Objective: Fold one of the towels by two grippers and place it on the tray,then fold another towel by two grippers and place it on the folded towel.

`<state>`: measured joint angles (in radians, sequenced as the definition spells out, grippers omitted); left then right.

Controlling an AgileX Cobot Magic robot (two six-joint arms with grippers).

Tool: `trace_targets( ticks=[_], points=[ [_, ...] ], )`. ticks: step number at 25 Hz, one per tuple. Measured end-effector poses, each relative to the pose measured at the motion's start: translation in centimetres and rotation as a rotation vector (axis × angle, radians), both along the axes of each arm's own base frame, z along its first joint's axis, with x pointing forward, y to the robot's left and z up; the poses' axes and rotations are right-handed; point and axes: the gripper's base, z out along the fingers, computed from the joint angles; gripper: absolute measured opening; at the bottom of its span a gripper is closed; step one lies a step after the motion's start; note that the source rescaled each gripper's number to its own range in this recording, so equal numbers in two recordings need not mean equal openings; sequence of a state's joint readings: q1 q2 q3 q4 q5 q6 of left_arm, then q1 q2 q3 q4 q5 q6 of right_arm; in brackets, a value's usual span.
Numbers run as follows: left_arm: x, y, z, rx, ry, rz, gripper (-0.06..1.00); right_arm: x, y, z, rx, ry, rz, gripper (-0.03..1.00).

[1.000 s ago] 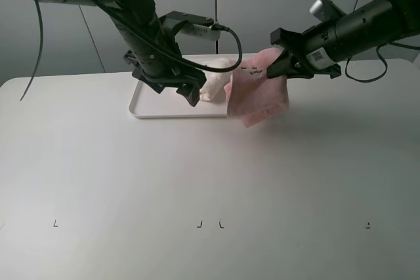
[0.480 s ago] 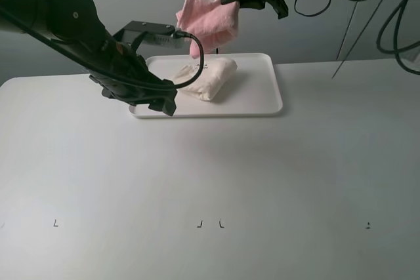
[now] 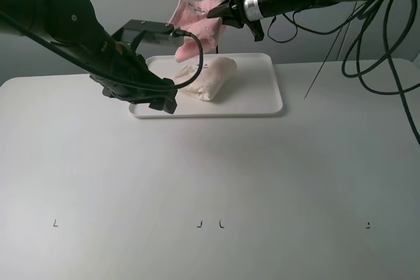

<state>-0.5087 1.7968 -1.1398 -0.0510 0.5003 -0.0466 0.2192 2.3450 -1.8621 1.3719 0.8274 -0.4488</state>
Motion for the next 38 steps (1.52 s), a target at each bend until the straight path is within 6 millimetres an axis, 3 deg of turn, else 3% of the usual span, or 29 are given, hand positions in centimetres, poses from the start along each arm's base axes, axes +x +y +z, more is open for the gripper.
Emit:
trace_targets(
  ticks=[10, 16, 17, 18, 21, 22, 24, 27, 31, 38],
  points=[
    [0.0, 0.0, 0.0, 0.009, -0.003, -0.018, 0.99, 1.2, 0.1, -6.4, -0.003, 0.074, -0.082, 0.07],
    [0.0, 0.0, 0.0, 0.02, -0.01, -0.041, 0.99, 1.1, 1.2, -7.7, -0.073, 0.062, -0.107, 0.11],
    [0.0, 0.0, 0.0, 0.02, -0.01, -0.041, 0.99, 1.1, 1.2, -7.8, -0.079, 0.059, -0.115, 0.17],
    [0.0, 0.0, 0.0, 0.02, -0.01, -0.041, 0.99, 1.1, 1.3, -7.7, -0.08, 0.056, -0.117, 0.29],
    [0.0, 0.0, 0.0, 0.023, -0.012, -0.043, 0.99, 1.1, 1.4, -7.7, -0.068, 0.061, -0.12, 0.79],
    [0.0, 0.0, 0.0, 0.023, -0.012, -0.043, 0.99, 1.0, 1.5, -7.6, -0.062, 0.062, -0.103, 0.91],
    [0.0, 0.0, 0.0, 0.024, -0.013, -0.044, 0.99, 0.8, 1.4, -7.5, -0.056, 0.058, -0.068, 0.98],
    [0.0, 0.0, 0.0, 0.024, -0.013, -0.044, 0.99, 0.6, 0.9, -6.5, -0.097, 0.024, -0.017, 1.0],
    [0.0, 0.0, 0.0, 0.024, -0.013, -0.044, 0.99, 0.5, -0.8, -3.3, -0.209, -0.034, 0.002, 1.0],
    [-0.1, 0.1, 0.6, 0.006, -0.021, -0.02, 0.99, -2.1, -4.6, 2.0, -0.69, -0.091, 0.065, 1.0]
  ],
)
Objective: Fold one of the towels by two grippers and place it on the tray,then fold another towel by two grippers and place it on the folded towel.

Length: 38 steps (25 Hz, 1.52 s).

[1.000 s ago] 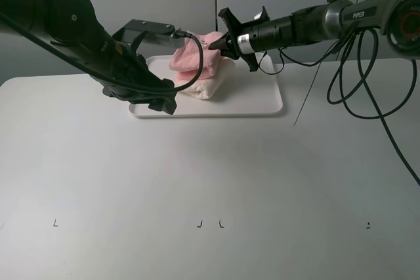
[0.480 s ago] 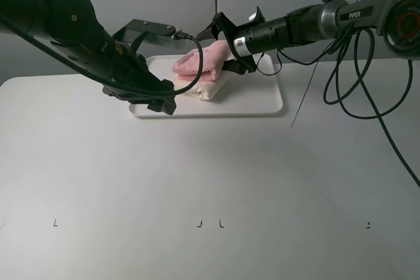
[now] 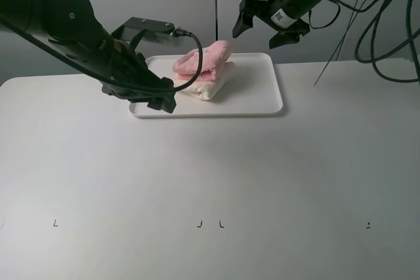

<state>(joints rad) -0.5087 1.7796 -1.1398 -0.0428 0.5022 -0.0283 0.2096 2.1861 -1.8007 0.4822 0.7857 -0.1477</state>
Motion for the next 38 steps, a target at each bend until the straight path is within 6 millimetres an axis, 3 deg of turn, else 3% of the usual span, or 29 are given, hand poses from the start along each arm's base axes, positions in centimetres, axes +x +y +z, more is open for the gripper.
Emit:
trace_targets(
  ticks=[4, 6, 8, 12, 16, 24, 31, 38],
  points=[
    [-0.5, 0.3, 1.4, -0.018, -0.037, 0.008, 0.99, -3.8, -1.8, 2.2, -0.1, -0.078, -0.019, 1.0],
    [-1.0, 0.9, 1.9, -0.026, -0.05, 0.019, 0.99, -6.6, -2.7, 3.2, -0.141, -0.107, -0.012, 1.0],
    [-2.2, 2.1, 2.2, -0.034, -0.053, 0.045, 0.99, -10.1, -3.6, 3.0, -0.18, -0.09, 0.008, 1.0],
    [-5.7, 5.4, 3.3, -0.054, -0.076, 0.107, 0.99, -17.7, -5.6, 4.2, -0.239, -0.128, 0.03, 1.0],
    [-9.2, 8.4, 6.2, -0.103, -0.14, 0.179, 0.99, -24.6, -7.0, 6.7, -0.227, -0.199, 0.031, 1.0],
    [-15.5, 11.9, 9.0, -0.145, -0.233, 0.278, 0.99, -35.5, -9.4, 11.2, -0.208, -0.393, 0.02, 1.0],
    [-20.5, 14.2, 9.1, -0.138, -0.224, 0.33, 0.99, -42.0, -11.4, 12.0, -0.269, -0.475, -0.004, 1.0],
    [-24.4, 16.1, 8.7, -0.159, -0.259, 0.373, 0.99, -45.9, -12.5, 11.7, -0.291, -0.539, -0.018, 1.0]
  ],
)
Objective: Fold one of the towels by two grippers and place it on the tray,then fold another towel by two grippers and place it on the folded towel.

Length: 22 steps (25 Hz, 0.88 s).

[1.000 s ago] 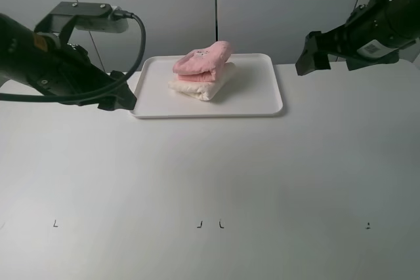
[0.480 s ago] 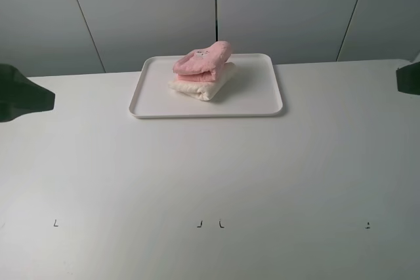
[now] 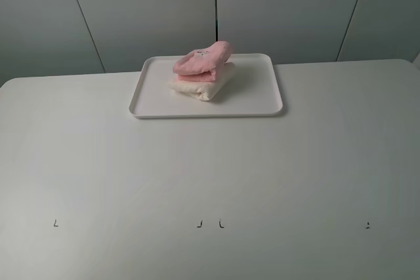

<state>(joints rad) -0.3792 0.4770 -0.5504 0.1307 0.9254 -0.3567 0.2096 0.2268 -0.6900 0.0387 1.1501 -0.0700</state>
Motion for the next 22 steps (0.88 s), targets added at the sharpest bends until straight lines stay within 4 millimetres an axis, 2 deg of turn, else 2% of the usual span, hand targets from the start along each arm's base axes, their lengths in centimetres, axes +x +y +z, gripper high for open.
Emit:
trace_targets(
  ticks=[7, 17, 22],
  points=[
    [-3.4, 1.6, 0.3, -0.018, -0.099, 0.018, 0.99, -1.6, -0.3, -0.4, 0.008, -0.049, 0.002, 1.0],
    [-6.6, 3.4, -0.4, 0.003, -0.192, 0.046, 0.99, -1.1, -0.2, -3.8, -0.016, -0.004, 0.019, 1.0],
    [-7.5, 3.8, -0.6, 0.0, -0.253, 0.031, 0.99, -0.9, 0.2, -4.5, -0.025, -0.02, 0.063, 1.0]
  ],
)
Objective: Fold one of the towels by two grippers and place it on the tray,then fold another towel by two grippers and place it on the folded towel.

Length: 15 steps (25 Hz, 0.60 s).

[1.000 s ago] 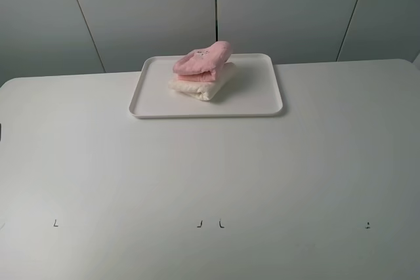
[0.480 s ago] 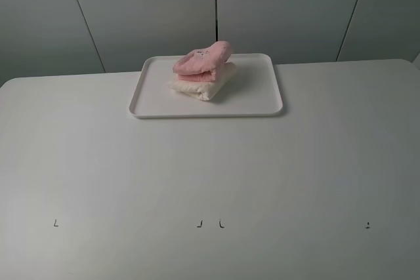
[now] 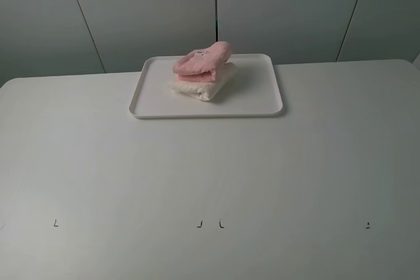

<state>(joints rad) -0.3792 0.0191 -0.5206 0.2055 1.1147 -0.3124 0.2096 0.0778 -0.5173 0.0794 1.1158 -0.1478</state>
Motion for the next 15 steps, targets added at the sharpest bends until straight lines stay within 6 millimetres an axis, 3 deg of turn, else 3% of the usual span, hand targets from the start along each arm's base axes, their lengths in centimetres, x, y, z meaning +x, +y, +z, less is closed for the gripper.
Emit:
trace_targets(
  ticks=[15],
  points=[
    [-0.28, -0.35, -0.03, 0.071, -0.04, -0.099, 0.99, -0.04, 0.39, 0.04, -0.014, -0.016, 0.063, 1.0]
  ],
)
